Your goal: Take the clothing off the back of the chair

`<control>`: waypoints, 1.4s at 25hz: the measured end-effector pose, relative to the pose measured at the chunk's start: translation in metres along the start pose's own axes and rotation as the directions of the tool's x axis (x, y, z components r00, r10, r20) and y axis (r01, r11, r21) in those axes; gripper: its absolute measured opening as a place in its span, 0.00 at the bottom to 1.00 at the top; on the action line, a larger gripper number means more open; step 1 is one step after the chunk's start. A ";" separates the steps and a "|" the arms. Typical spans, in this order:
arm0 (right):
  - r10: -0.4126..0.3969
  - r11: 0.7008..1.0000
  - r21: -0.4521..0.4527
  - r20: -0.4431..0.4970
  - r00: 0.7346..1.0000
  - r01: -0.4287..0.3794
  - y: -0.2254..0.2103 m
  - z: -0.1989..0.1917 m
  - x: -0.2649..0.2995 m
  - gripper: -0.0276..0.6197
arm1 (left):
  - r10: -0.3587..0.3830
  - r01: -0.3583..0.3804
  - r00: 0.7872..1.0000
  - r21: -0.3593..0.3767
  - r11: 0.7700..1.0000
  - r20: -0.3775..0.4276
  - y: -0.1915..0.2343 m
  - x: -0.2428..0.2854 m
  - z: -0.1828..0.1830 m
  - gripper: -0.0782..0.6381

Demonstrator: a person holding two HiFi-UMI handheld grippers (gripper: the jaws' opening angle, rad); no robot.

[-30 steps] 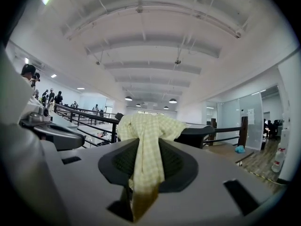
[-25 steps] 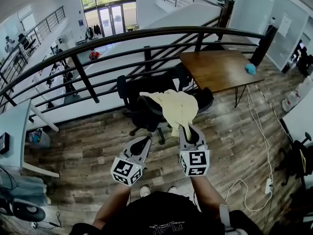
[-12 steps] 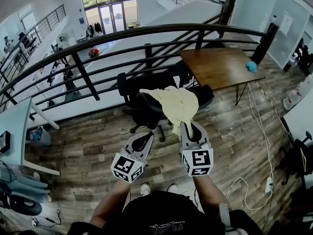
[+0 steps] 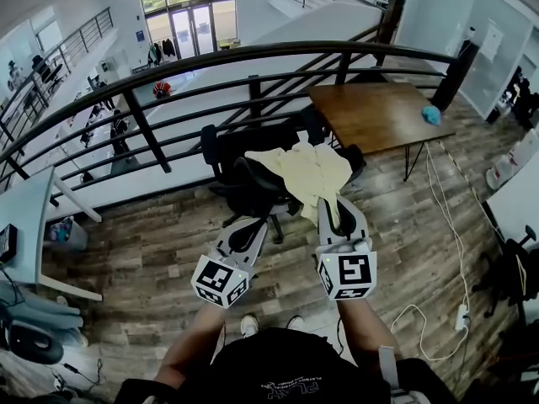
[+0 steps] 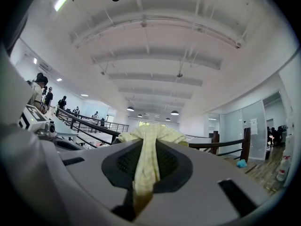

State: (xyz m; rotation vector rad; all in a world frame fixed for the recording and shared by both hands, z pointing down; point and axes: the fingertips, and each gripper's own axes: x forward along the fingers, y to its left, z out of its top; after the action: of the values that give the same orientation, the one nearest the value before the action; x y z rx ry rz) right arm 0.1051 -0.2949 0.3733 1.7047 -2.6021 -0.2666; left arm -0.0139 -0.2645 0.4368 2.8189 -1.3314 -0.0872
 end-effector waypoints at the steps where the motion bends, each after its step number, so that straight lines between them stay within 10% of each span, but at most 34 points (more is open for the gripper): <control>1: -0.006 1.000 0.009 0.004 1.000 0.006 -0.001 0.002 0.000 0.11 | 0.001 -0.001 1.000 0.001 1.000 0.005 0.000 0.001 0.002 0.13; 35: -0.061 0.998 -0.020 0.152 0.986 0.065 0.001 0.070 -0.074 0.12 | -0.058 0.056 0.995 0.021 0.998 0.079 -0.018 0.008 0.043 0.13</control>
State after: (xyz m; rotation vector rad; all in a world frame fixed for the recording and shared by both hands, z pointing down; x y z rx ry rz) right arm 0.1264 -0.2177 0.3101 1.8296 -2.6375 -0.4460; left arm 0.0028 -0.2589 0.3931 2.8982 -1.2723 -0.1914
